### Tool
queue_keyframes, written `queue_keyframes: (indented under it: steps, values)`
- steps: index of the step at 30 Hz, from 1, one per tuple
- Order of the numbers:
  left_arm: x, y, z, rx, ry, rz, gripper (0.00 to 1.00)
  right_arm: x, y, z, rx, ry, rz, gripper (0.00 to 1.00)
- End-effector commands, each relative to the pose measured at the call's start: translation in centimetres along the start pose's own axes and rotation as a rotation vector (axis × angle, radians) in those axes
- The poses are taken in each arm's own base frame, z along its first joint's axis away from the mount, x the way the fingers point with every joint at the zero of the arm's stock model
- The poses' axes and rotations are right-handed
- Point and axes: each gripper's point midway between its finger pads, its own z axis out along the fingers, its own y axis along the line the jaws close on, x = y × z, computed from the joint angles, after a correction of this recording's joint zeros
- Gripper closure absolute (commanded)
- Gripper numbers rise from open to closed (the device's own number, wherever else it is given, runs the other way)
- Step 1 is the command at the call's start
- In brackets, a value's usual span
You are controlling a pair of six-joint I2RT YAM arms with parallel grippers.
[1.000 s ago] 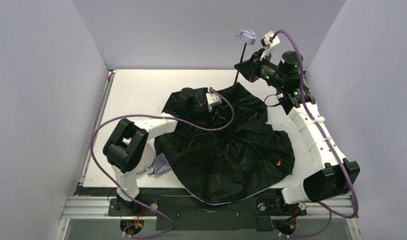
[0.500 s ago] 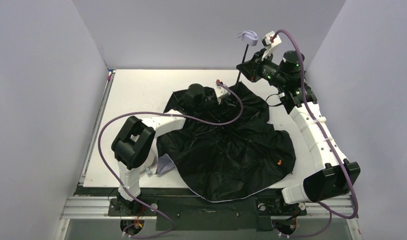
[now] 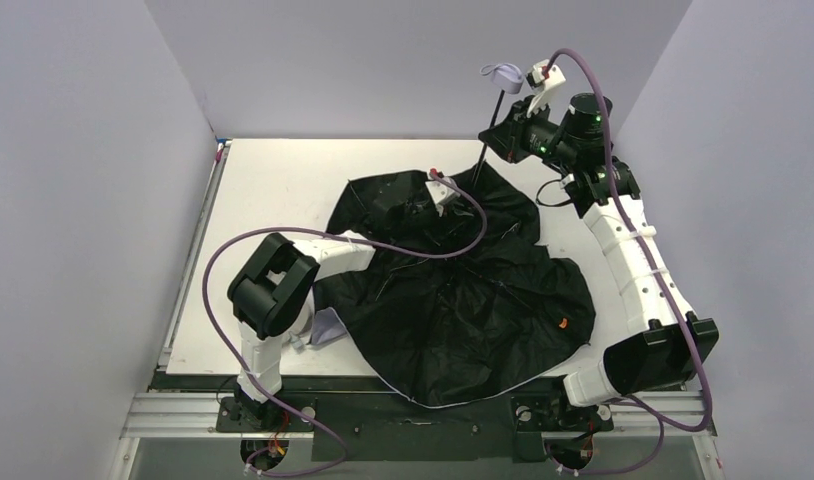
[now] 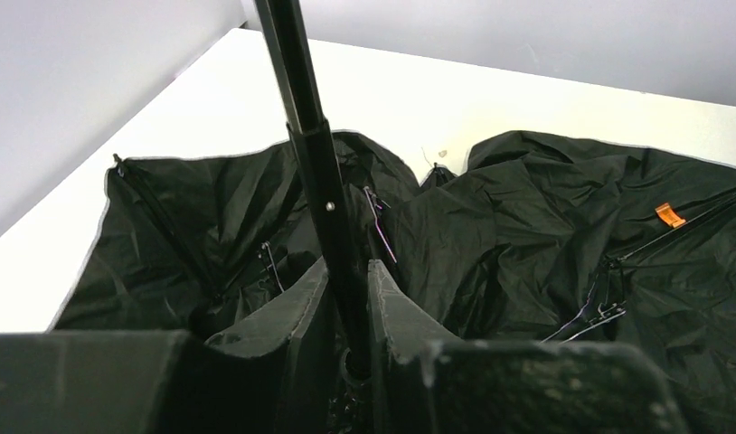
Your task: Open the umbrella
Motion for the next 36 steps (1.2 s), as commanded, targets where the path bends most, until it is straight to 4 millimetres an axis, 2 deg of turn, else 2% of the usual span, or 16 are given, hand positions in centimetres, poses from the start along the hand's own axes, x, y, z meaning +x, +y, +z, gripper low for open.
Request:
queue_keyframes:
  steps: [1, 7, 11, 13, 22, 29, 33, 36]
  values:
    - [8.7, -1.3, -2.1, -0.035, 0.214, -0.132, 0.84, -10.4, 2.2, -2.2, -0.039, -0.282, -0.139, 1.0]
    - [11.3, -1.9, -3.7, -0.062, 0.271, -0.17, 0.73, -11.1, 2.2, -2.2, -0.05, -0.289, -0.147, 1.0]
    - [12.7, -1.7, -4.1, -0.086, 0.295, -0.185, 0.82, -11.4, 2.4, -2.1, -0.06, -0.292, -0.148, 1.0]
    - [13.5, -1.8, -4.1, -0.091, 0.31, -0.219, 0.83, -11.7, 2.5, -2.2, -0.063, -0.295, -0.148, 1.0]
    - [16.9, -2.0, -4.1, -0.121, 0.361, -0.304, 0.71, -13.6, 3.2, -2.7, -0.074, -0.312, -0.16, 1.0]
    - [18.8, -2.2, -4.5, -0.131, 0.411, -0.323, 0.69, -15.3, 4.4, -4.2, -0.082, -0.346, -0.179, 1.0]
    - [19.8, -1.6, -4.7, -0.154, 0.447, -0.315, 0.75, -14.8, 4.5, -4.9, -0.077, -0.335, -0.186, 1.0]
    - [19.6, -1.2, -4.5, -0.158, 0.448, -0.311, 0.89, -13.7, 4.2, -5.1, -0.068, -0.315, -0.184, 1.0]
